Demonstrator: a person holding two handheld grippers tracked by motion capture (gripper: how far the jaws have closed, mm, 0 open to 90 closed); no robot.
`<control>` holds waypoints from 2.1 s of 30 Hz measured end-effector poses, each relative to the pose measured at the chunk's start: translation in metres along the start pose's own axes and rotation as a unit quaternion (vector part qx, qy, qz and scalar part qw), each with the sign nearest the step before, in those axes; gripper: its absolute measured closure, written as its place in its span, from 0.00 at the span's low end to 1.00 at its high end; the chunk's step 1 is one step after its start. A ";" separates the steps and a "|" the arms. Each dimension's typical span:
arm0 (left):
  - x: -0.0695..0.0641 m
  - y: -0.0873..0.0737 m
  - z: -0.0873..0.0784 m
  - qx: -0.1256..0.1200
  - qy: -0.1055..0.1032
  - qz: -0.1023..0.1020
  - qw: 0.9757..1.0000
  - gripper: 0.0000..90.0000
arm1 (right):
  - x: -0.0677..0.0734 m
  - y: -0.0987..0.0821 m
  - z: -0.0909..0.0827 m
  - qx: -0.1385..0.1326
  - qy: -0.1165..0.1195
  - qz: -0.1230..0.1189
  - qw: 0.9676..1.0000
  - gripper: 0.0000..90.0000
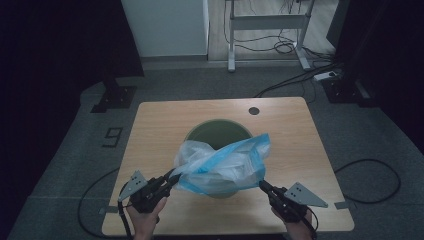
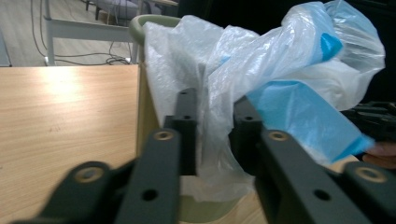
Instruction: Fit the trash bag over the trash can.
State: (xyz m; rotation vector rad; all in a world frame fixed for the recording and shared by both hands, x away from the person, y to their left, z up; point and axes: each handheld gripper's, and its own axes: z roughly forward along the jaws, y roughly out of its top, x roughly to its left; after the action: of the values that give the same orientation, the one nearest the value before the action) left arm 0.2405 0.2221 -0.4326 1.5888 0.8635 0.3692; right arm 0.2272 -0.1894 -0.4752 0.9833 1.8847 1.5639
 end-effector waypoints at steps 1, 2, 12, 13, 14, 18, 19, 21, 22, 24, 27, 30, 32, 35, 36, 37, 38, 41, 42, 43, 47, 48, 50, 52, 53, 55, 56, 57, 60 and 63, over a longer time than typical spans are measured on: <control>0.000 0.000 0.000 0.000 0.000 0.000 1.000 0.72 | 0.000 0.000 0.000 0.000 0.000 0.000 1.000 0.98; -0.004 0.005 -0.002 0.000 0.003 0.007 1.000 0.67 | -0.002 0.003 -0.002 -0.003 -0.006 -0.009 1.000 0.98; -0.034 0.049 -0.010 -0.015 -0.005 0.053 0.998 0.35 | -0.002 0.008 -0.006 -0.007 -0.012 -0.025 1.000 0.98; -0.034 0.049 -0.010 -0.015 -0.005 0.053 0.998 0.33 | -0.002 0.008 -0.006 -0.007 -0.012 -0.025 1.000 0.98; -0.035 0.051 -0.011 -0.015 -0.006 0.056 0.998 0.31 | -0.002 0.009 -0.007 -0.007 -0.013 -0.025 1.000 0.98; -0.040 0.057 -0.011 -0.012 -0.022 0.063 0.998 0.23 | -0.003 0.012 -0.007 -0.009 -0.014 -0.027 0.999 0.98; -0.040 0.057 -0.011 -0.012 -0.022 0.063 0.998 0.21 | -0.003 0.012 -0.007 -0.009 -0.014 -0.027 0.999 0.98; -0.043 0.059 -0.010 -0.007 -0.030 0.066 0.997 0.19 | -0.002 0.014 -0.008 -0.011 -0.015 -0.029 0.999 0.98; -0.046 0.062 -0.009 0.001 -0.034 0.075 0.997 0.16 | 0.000 0.018 -0.008 -0.013 -0.014 -0.031 0.999 0.98; -0.048 0.063 -0.008 0.006 -0.034 0.080 0.996 0.16 | 0.002 0.021 -0.009 -0.016 -0.014 -0.035 0.999 0.98; -0.050 0.064 -0.008 0.009 -0.033 0.084 0.996 0.15 | 0.004 0.023 -0.010 -0.016 -0.014 -0.038 0.999 0.98; -0.053 0.066 -0.004 0.016 -0.027 0.093 0.995 0.13 | 0.004 0.024 -0.009 -0.014 -0.015 -0.039 0.999 0.98; -0.054 0.067 -0.002 0.019 -0.025 0.097 0.995 0.13 | 0.004 0.024 -0.009 -0.013 -0.015 -0.039 0.999 0.98; -0.058 0.071 0.006 0.031 -0.027 0.107 0.993 0.14 | 0.004 0.023 -0.008 -0.011 -0.014 -0.037 0.999 0.98; -0.061 0.073 0.014 0.041 -0.031 0.116 0.992 0.16 | 0.004 0.023 -0.008 -0.011 -0.013 -0.036 0.999 0.98; -0.061 0.073 0.014 0.041 -0.031 0.116 0.992 0.17 | 0.004 0.023 -0.008 -0.011 -0.013 -0.036 0.999 0.98; -0.064 0.074 0.022 0.055 -0.033 0.127 0.990 0.21 | 0.004 0.024 -0.008 -0.012 -0.013 -0.038 0.999 0.98; -0.066 0.073 0.034 0.070 -0.014 0.145 0.987 0.40 | 0.004 0.025 -0.008 -0.013 -0.013 -0.039 0.999 0.98; -0.066 0.073 0.037 0.067 -0.012 0.148 0.987 0.52 | 0.004 0.025 -0.008 -0.013 -0.013 -0.040 0.999 0.98; -0.066 0.073 0.037 0.067 -0.012 0.148 0.987 0.62 | 0.004 0.025 -0.008 -0.013 -0.013 -0.040 0.999 0.98; -0.059 0.076 0.042 0.052 -0.008 0.116 0.992 0.88 | 0.002 0.022 -0.010 -0.013 -0.016 -0.039 0.999 0.98; -0.055 0.077 0.042 0.040 -0.003 0.103 0.994 0.92 | 0.001 0.019 -0.011 -0.011 -0.018 -0.036 0.999 0.98; -0.049 0.077 0.041 0.023 0.003 0.088 0.996 0.97 | -0.001 0.016 -0.012 -0.010 -0.019 -0.034 0.999 0.98; -0.043 0.076 0.038 0.001 0.009 0.074 0.997 0.99 | -0.002 0.014 -0.013 -0.009 -0.021 -0.031 0.999 0.98; -0.040 0.076 0.036 -0.011 0.012 0.065 0.998 0.99 | -0.003 0.013 -0.013 -0.009 -0.022 -0.030 0.999 0.98; -0.033 0.074 0.032 -0.028 0.017 0.050 0.998 0.99 | -0.004 0.012 -0.014 -0.008 -0.023 -0.029 0.999 0.98; -0.026 0.071 0.027 -0.040 0.021 0.037 0.998 0.99 | -0.005 0.012 -0.014 -0.008 -0.025 -0.027 0.999 0.98; -0.026 0.071 0.027 -0.040 0.021 0.037 0.998 0.99 | -0.005 0.012 -0.014 -0.008 -0.025 -0.027 0.999 0.98; -0.015 0.066 0.022 -0.046 0.021 0.015 0.999 0.99 | -0.007 0.012 -0.013 -0.009 -0.030 -0.025 0.999 0.98; -0.011 0.063 0.019 -0.044 0.018 0.009 0.999 0.99 | -0.008 0.011 -0.012 -0.008 -0.031 -0.023 0.999 0.98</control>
State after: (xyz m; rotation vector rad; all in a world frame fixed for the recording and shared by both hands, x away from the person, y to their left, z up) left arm 0.2659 0.2006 -0.3746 1.5122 0.8497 0.4436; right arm 0.2259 -0.2020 -0.4620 0.9644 1.8364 1.5025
